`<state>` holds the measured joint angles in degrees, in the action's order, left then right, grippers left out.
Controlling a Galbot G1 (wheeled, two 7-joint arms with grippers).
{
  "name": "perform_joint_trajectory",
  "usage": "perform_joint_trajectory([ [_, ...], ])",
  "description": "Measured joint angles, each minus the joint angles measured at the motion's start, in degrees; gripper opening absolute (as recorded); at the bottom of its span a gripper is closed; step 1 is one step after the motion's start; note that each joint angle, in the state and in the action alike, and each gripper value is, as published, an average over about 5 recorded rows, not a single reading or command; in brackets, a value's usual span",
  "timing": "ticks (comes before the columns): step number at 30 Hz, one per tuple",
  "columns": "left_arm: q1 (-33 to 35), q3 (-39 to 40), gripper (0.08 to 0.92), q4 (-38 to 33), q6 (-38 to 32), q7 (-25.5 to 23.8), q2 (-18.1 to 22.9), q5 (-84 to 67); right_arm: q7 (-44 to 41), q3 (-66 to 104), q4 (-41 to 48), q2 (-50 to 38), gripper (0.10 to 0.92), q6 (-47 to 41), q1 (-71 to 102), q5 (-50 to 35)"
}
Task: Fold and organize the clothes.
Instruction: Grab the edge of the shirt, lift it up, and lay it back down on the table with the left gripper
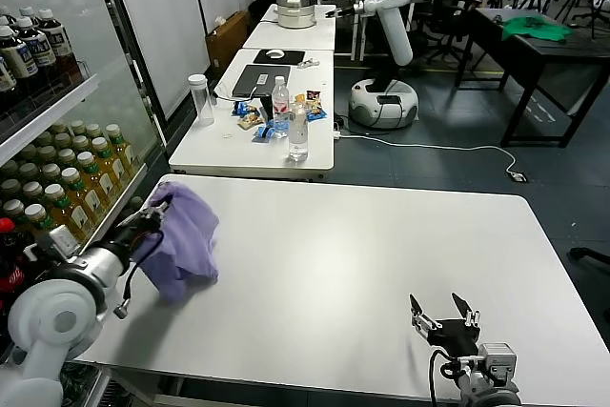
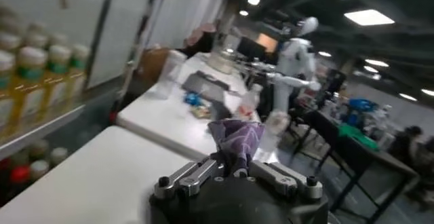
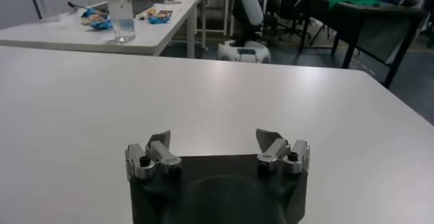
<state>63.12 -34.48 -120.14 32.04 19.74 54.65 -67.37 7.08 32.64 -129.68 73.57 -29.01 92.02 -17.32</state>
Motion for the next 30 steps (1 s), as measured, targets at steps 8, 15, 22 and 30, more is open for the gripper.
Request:
perform_joint_trajectory([
  [8,-4.45,14.25,0.153,1.81,0.75,0.16,5.25,18.96,-0.09,-0.26,0.93,0.41,0.823,0.35,-1.03,0.31],
  [15,-7.03,25.94,0.153,4.74,1.15,1.56,11.6,36.65,-0.25,-0.41,1.68,-0.11,0.823,0.49,-2.1,0.31],
  [22,-5.57,34.62,0.166,4.9,1.23,2.27,15.38,49.94,-0.27,-0.93,2.38,-0.39,0.823,0.45,-3.22,0.39],
  [30,-1.2,40.17,0.356,2.07,1.18,1.07,16.89,59.85,-0.37,-1.45,2.83,-0.56,0.823,0.45,-4.23,0.46],
])
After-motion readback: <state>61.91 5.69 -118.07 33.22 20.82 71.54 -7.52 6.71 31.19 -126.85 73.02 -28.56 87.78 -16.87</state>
